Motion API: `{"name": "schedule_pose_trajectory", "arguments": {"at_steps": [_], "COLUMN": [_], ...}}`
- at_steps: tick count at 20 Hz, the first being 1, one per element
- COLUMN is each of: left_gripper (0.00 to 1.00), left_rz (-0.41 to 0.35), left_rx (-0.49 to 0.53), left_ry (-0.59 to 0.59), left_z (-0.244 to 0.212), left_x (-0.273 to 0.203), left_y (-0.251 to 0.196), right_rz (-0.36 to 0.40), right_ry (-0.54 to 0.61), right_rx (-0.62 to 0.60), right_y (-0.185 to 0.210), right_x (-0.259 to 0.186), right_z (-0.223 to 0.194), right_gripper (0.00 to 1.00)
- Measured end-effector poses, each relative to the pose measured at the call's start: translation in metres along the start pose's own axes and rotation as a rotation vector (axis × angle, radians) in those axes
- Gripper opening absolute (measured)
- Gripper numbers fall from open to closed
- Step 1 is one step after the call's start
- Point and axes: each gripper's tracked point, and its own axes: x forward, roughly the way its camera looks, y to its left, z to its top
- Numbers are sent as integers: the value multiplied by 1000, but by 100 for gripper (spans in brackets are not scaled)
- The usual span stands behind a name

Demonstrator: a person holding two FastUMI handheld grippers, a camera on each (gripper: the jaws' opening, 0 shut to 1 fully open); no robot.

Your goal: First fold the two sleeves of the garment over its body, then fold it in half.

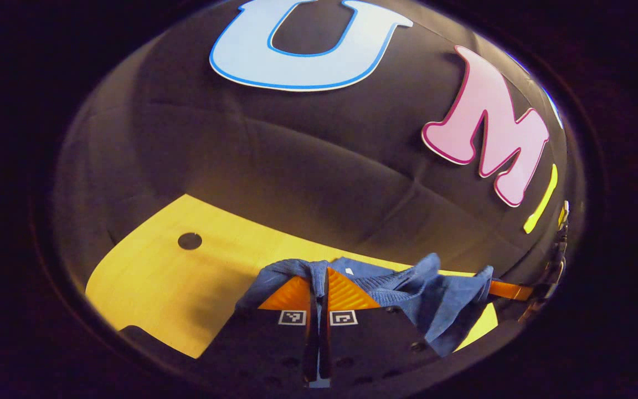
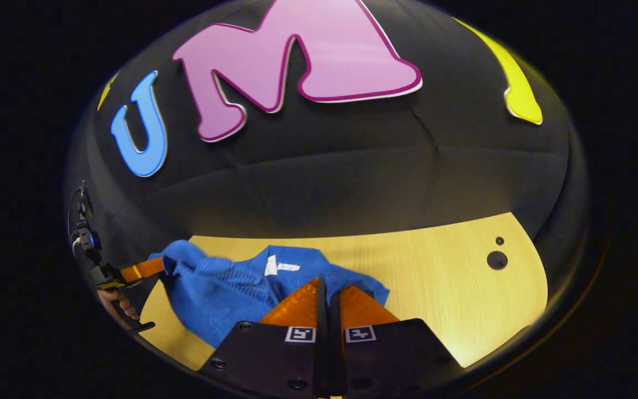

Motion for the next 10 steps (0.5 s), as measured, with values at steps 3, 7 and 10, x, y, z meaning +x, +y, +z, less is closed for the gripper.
{"name": "schedule_pose_trajectory", "arguments": {"at_steps": [3, 7, 10], "left_gripper": [3, 84, 85], "left_rz": [57, 115, 122], "left_rx": [28, 121, 201], "left_ry": [-17, 61, 78], "left_z": [1, -16, -16], "left_x": [51, 66, 28], "left_y": [15, 29, 19], "right_rz": [-65, -115, -124], "right_ry": [-17, 15, -77], "right_rx": [20, -77, -118], "right_y": [-20, -35, -34], "right_x": [48, 56, 24], "right_z": [4, -17, 2], "right_gripper": [9, 52, 100]}}
